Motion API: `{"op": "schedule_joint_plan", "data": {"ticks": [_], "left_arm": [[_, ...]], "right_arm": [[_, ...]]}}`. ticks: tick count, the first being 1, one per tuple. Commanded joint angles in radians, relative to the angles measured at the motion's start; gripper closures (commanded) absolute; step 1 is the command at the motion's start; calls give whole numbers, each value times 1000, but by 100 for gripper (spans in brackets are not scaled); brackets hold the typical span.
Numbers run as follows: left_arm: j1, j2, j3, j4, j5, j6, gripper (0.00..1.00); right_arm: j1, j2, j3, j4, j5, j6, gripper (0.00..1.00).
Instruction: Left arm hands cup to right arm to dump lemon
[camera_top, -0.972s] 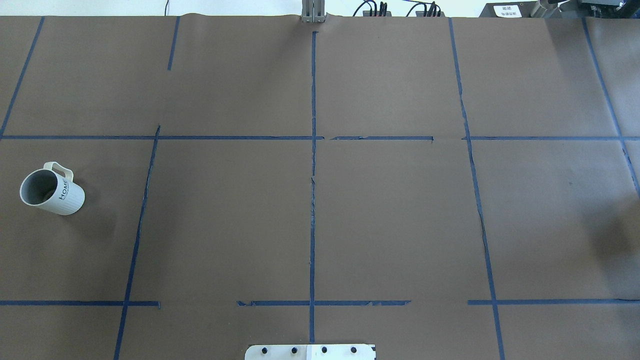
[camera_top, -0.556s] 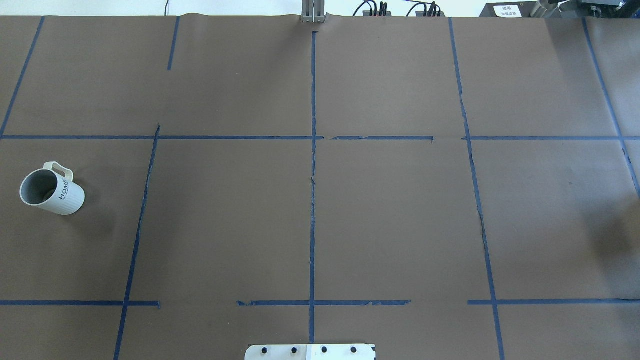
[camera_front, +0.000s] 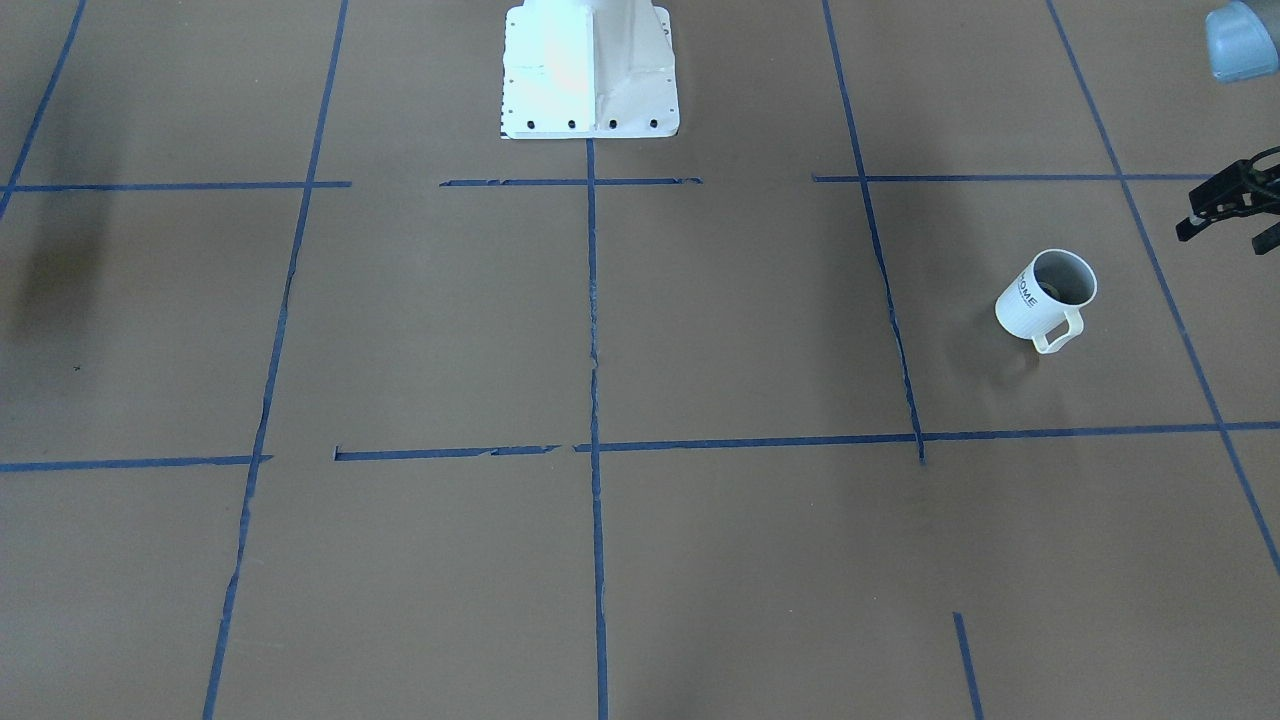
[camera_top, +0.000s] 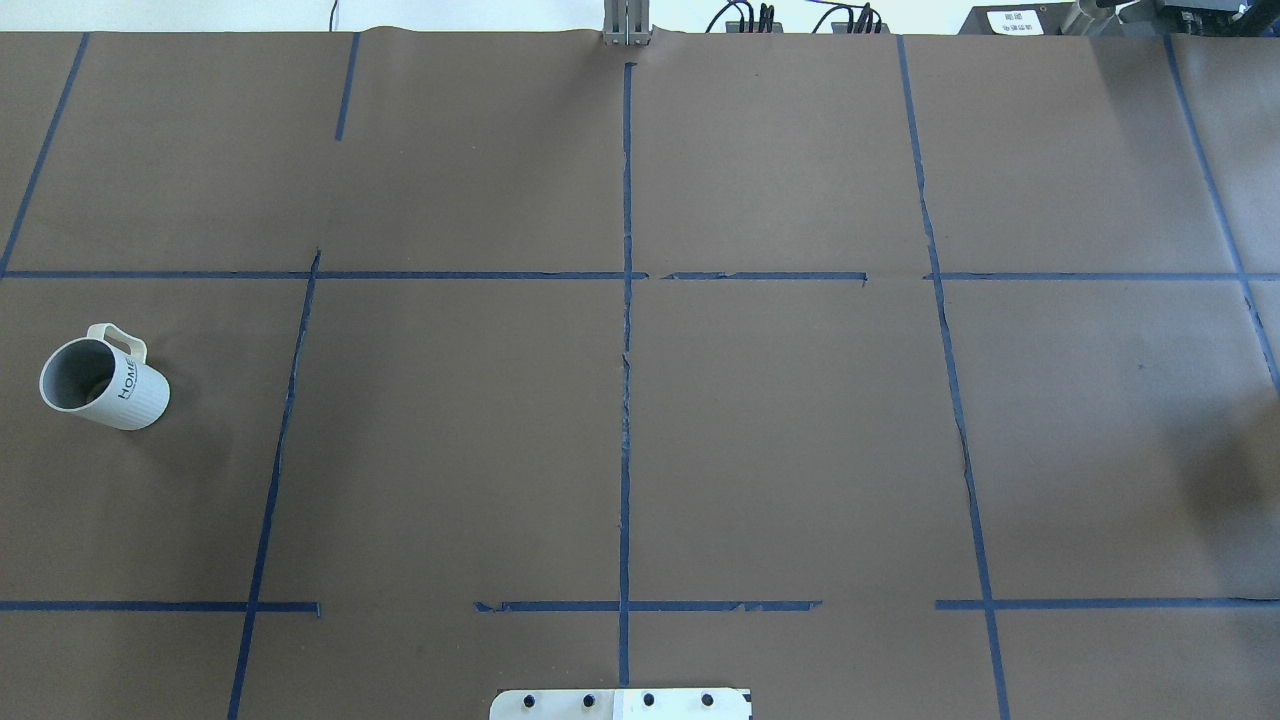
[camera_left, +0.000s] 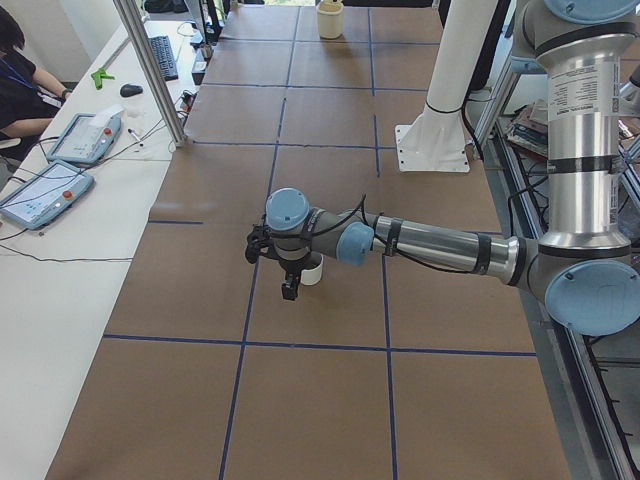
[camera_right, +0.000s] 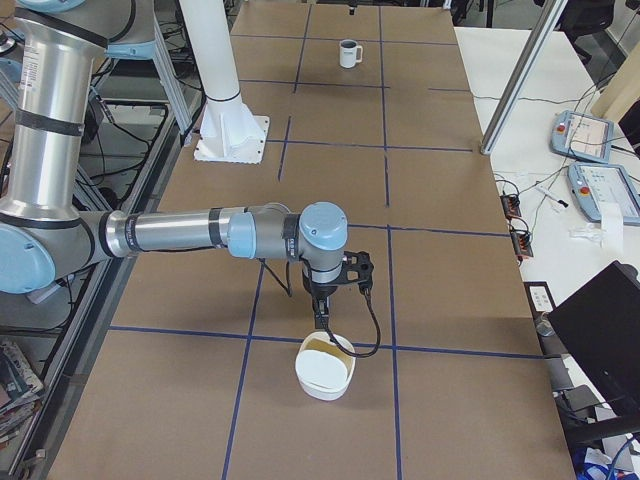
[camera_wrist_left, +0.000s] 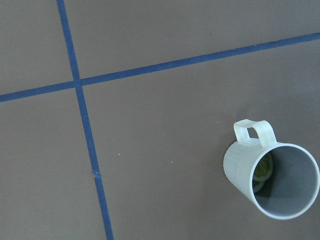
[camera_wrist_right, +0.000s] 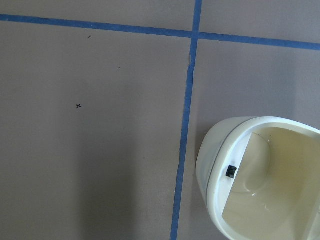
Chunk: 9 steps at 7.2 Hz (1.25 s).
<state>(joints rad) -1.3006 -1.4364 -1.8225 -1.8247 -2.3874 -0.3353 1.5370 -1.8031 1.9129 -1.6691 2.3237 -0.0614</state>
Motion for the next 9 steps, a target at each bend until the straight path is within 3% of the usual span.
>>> {"op": "schedule_joint_plan", "data": {"ticks": [1,3,6,7,8,9], "left_arm": [[183,24,3,-232,170,-375,0],[297,22,53,-300,294,-462,0],[299,17,71,-346,252,-465,0],[297,13,66,-346,248,-500,62],[299,8,75,-346,241,-528,92],[297,10,75,-344,222,-527,94]], "right_arm": [[0,1,0,0,-1,0,0],[0,1,2,0,-1,2,0],[0,2,2,0,-1,2,0],[0,2,2,0,-1,0,0],[0,2,0,0,-1,0,0],[0,1,0,0,-1,0,0]]}}
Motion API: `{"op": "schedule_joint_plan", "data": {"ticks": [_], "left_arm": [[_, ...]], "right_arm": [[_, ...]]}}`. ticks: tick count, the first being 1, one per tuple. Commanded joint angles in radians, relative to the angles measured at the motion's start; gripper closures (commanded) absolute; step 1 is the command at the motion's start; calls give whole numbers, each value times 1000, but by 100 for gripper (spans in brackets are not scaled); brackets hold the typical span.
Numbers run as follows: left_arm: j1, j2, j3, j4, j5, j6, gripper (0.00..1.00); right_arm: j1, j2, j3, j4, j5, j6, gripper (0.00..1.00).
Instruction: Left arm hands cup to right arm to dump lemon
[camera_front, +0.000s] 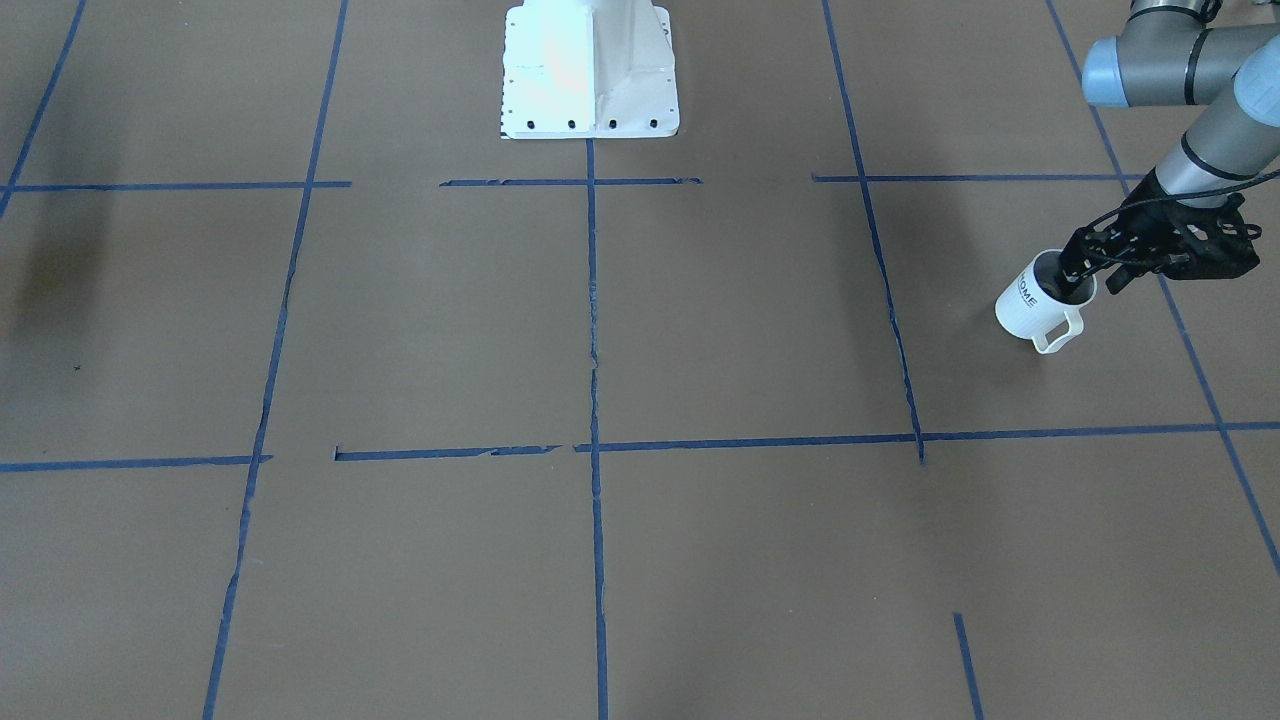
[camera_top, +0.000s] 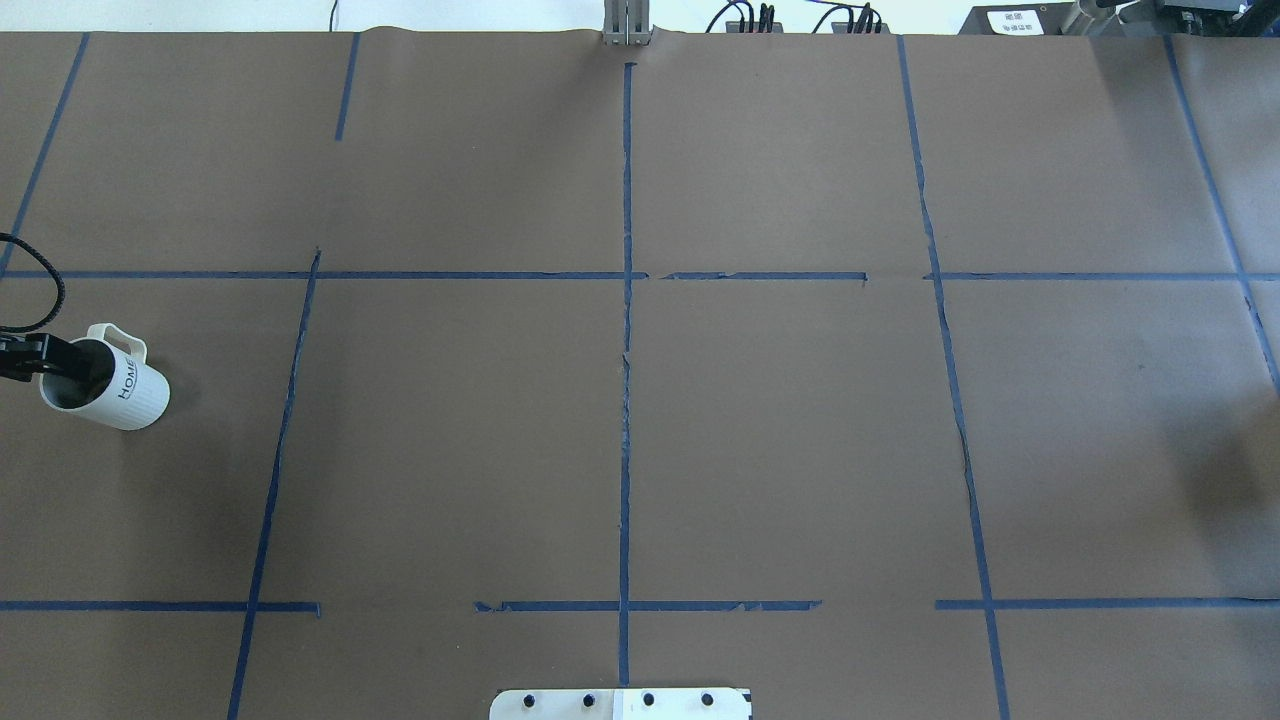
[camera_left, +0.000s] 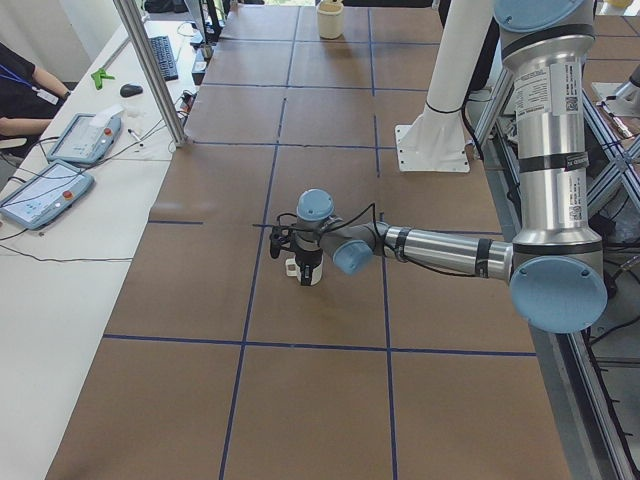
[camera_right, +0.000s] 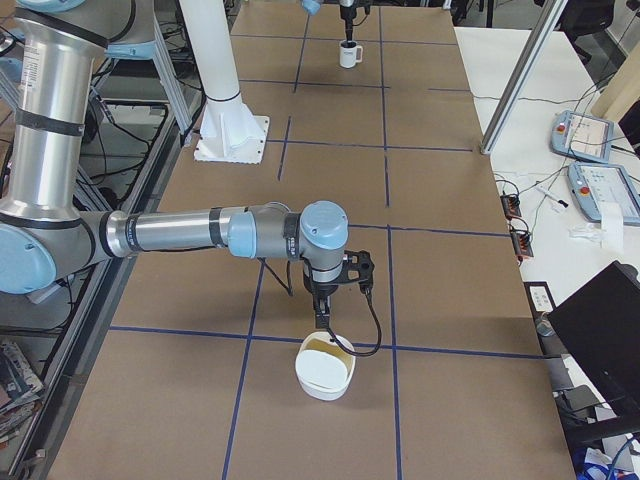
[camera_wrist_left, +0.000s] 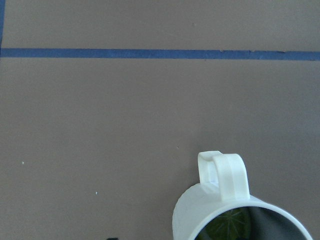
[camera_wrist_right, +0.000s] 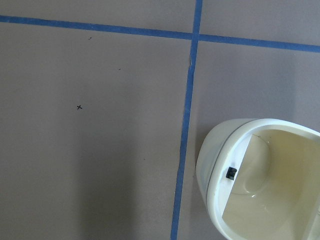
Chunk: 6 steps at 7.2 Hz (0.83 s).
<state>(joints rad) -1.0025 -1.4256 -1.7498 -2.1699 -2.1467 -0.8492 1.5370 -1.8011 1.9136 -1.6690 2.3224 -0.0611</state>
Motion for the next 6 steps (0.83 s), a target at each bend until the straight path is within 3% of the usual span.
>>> {"op": "schedule_joint_plan", "data": {"ticks": [1,5,6], "left_arm": [[-1,-1,1,2,-36,-11,96],[-51,-2,-40,33,-88,-11,100],[-64,-18,-54,83,-87,-36,100]], "right_arm": [[0,-1,-1,0,0,0,0],[0,-1,5,6,0,-8,0],[-2,-6,-1,120,0,-2,0]]}}
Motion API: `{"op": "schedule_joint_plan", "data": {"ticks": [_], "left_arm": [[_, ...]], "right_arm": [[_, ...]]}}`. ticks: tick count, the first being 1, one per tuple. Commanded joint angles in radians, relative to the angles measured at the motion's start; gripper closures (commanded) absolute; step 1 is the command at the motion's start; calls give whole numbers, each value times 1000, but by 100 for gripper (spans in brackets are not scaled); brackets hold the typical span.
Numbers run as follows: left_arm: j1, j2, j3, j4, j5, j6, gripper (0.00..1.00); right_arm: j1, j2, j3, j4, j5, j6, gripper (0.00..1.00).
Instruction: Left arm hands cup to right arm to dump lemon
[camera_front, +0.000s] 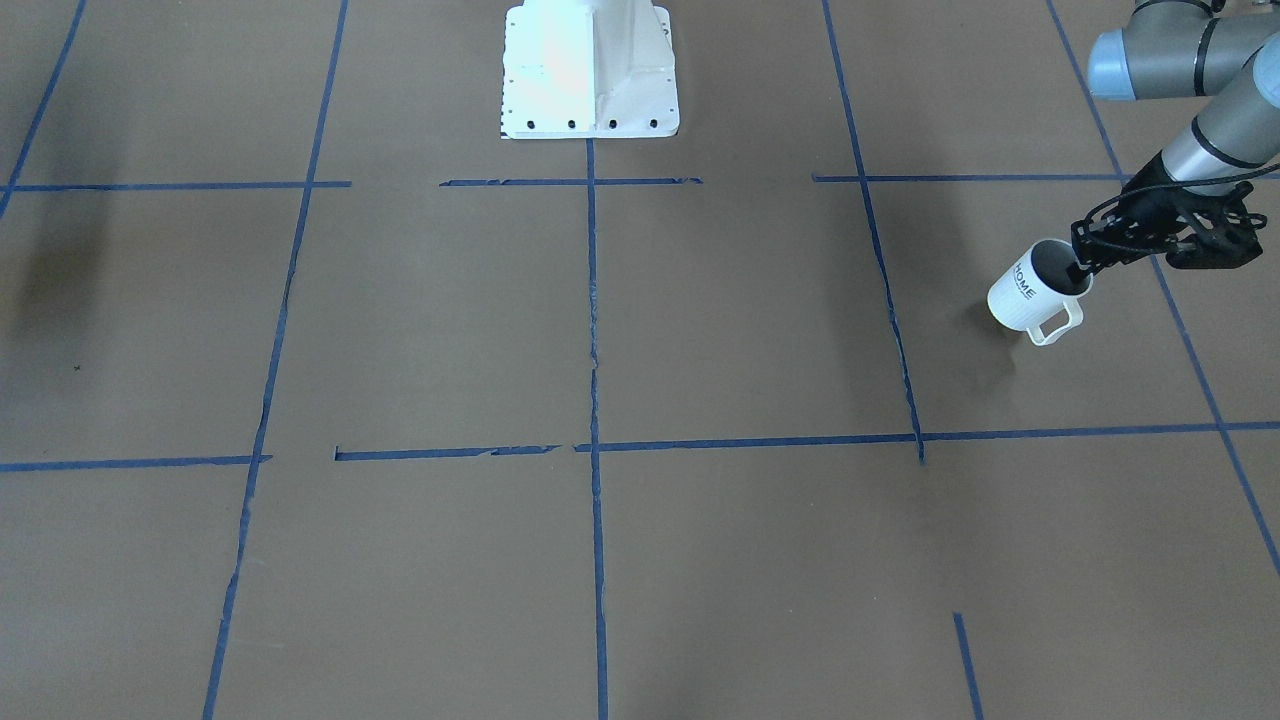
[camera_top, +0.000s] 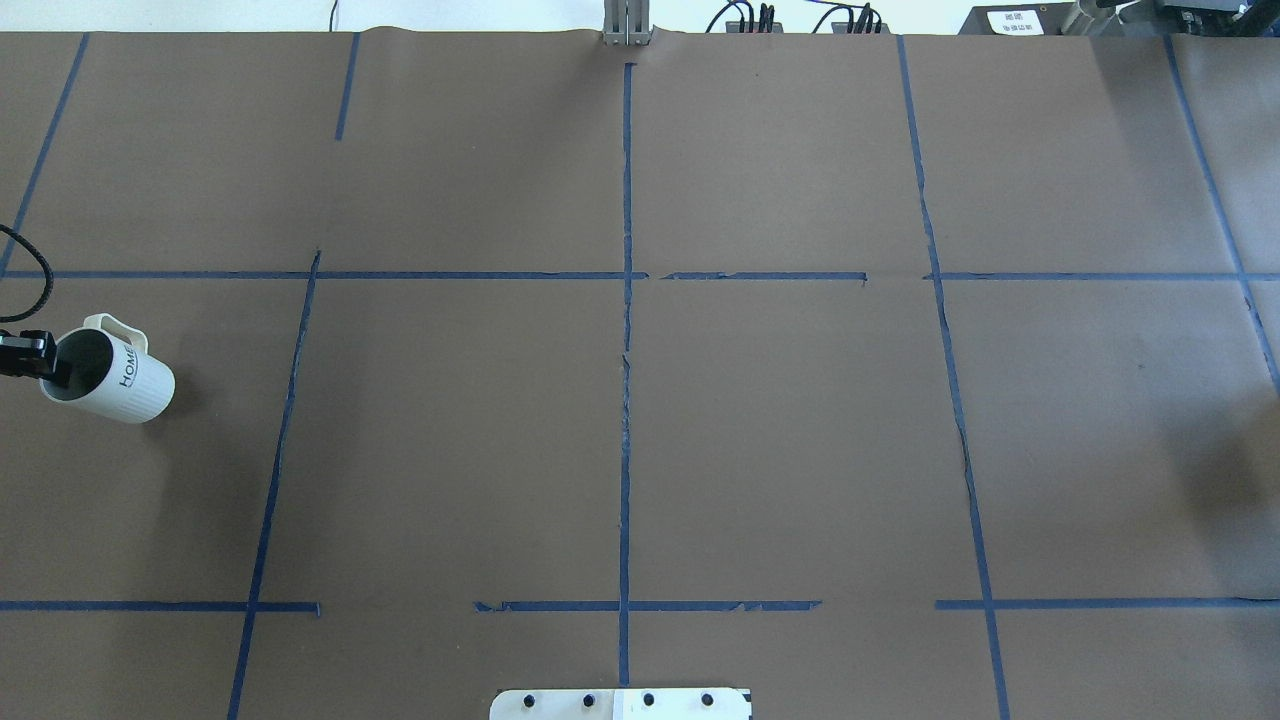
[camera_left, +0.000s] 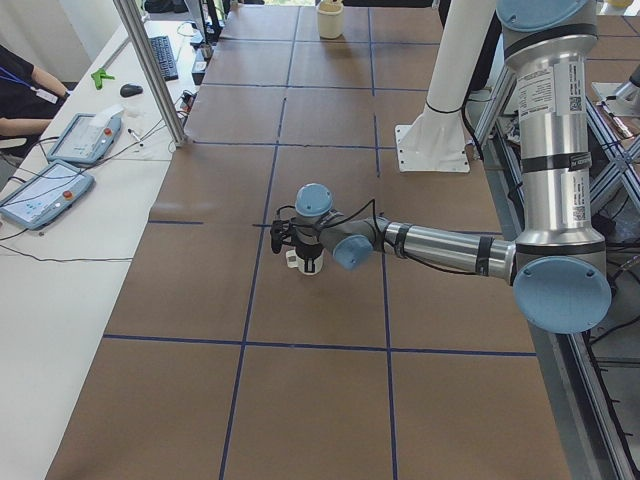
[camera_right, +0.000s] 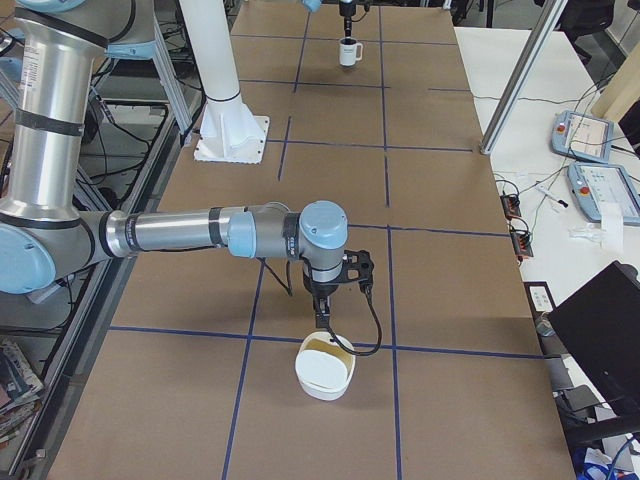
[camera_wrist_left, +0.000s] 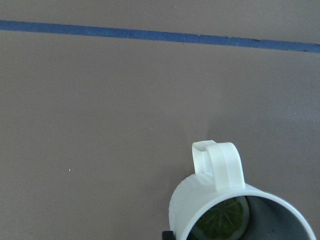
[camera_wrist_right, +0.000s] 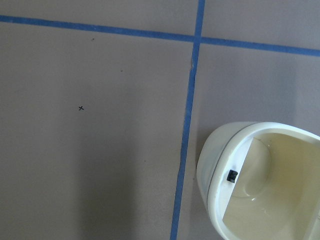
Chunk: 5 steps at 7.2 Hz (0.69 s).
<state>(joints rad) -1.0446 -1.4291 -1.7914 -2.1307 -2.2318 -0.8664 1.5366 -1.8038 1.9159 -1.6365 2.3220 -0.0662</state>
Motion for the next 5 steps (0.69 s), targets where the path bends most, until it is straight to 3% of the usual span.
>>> {"op": "schedule_joint_plan", "data": {"ticks": [1,2,3,5], "left_arm": [[-23,-45,-35,70,-2,-134,100],[-22,-92,-46,84,-2,-263,100],[-22,-132,-49,87,-5,-334,100],[-8,-226,-39,94,-5,-475,100]], "right_arm": [[-1,-15,-3,192,3,14,0],[-4,-17,-3,234,5,14,1],[-44,10,-6,315,0,6,10],[-125,38,-26,510,3,11,1]]}}
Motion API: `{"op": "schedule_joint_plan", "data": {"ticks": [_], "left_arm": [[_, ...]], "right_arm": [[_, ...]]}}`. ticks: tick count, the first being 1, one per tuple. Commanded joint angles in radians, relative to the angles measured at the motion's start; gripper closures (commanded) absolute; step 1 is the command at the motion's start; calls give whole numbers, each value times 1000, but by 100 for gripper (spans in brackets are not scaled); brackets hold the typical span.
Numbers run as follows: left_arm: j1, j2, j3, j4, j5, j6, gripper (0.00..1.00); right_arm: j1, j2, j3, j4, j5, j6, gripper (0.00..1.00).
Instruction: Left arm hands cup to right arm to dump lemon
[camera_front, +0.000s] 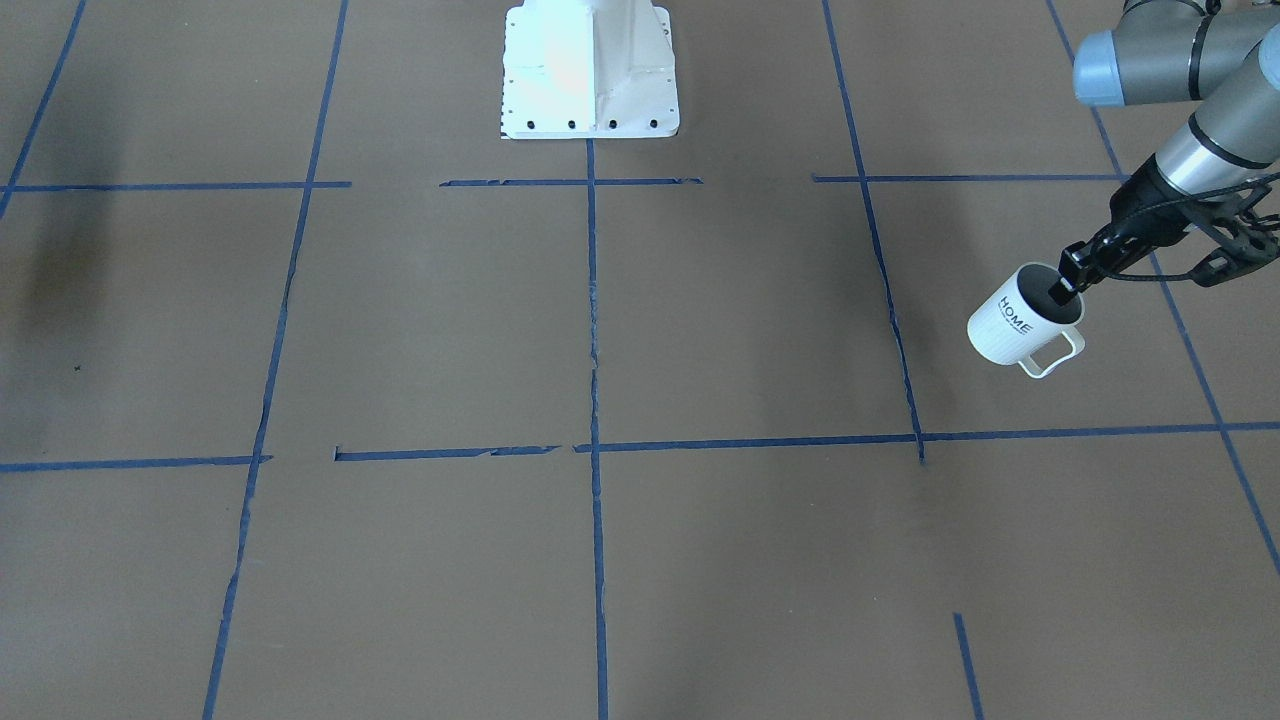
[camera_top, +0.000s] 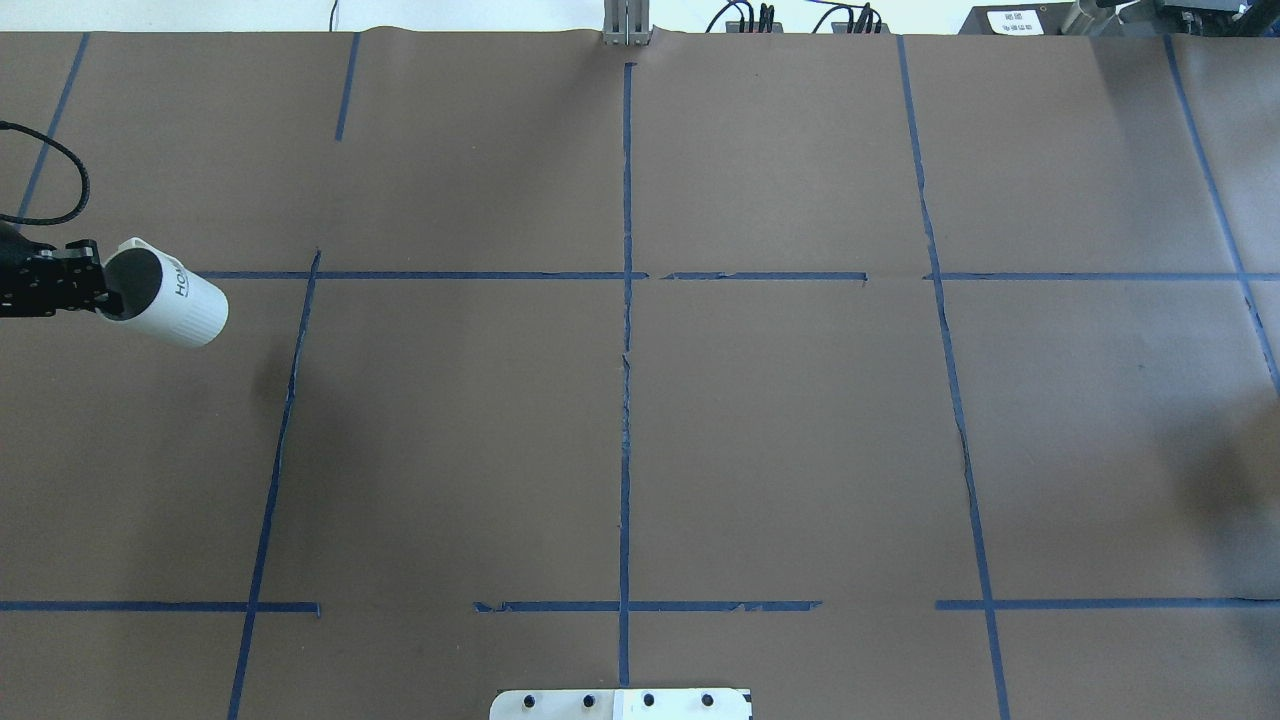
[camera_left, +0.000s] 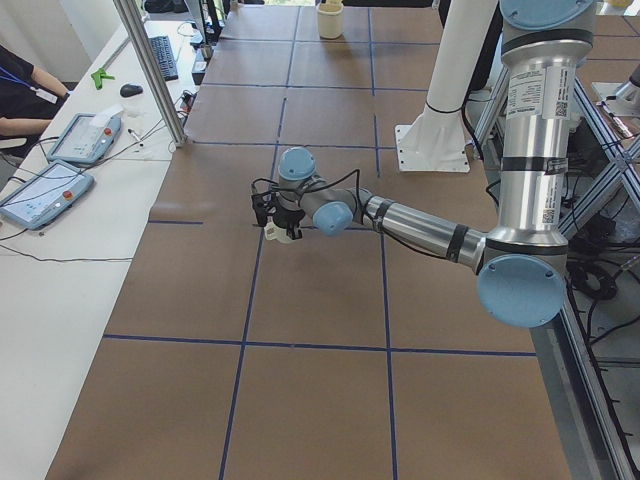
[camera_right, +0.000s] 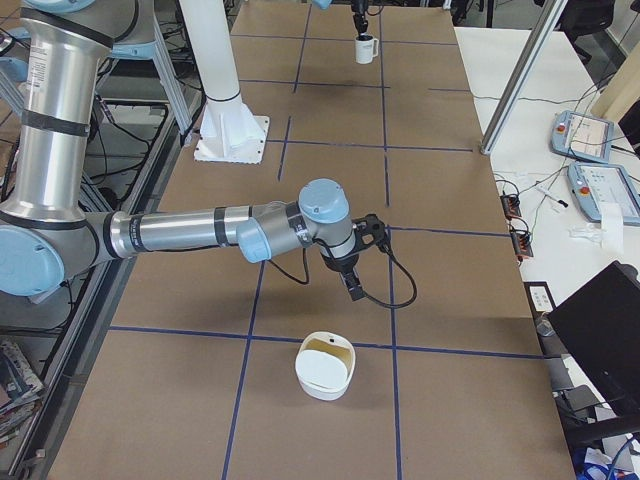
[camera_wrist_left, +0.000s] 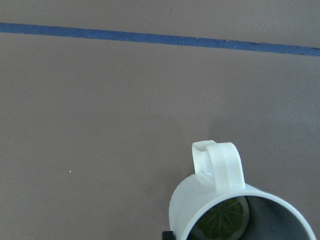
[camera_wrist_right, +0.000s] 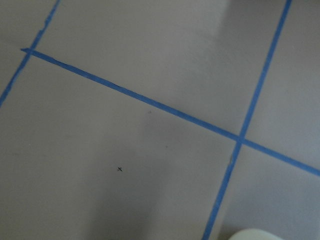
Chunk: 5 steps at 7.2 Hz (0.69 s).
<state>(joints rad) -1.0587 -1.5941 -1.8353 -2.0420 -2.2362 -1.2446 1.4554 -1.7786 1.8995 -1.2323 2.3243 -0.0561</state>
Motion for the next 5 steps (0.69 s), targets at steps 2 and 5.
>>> {"op": "schedule_joint_plan", "data": {"ticks": [2,5], "left_arm": [[65,-143,-5,52,-14,-235,100],[129,-326,-7,267,-4,-387,100]], "right_arm": [[-164,101,-13,142,1,5,0],[-347,249,-34,261,-48,149,1]]}}
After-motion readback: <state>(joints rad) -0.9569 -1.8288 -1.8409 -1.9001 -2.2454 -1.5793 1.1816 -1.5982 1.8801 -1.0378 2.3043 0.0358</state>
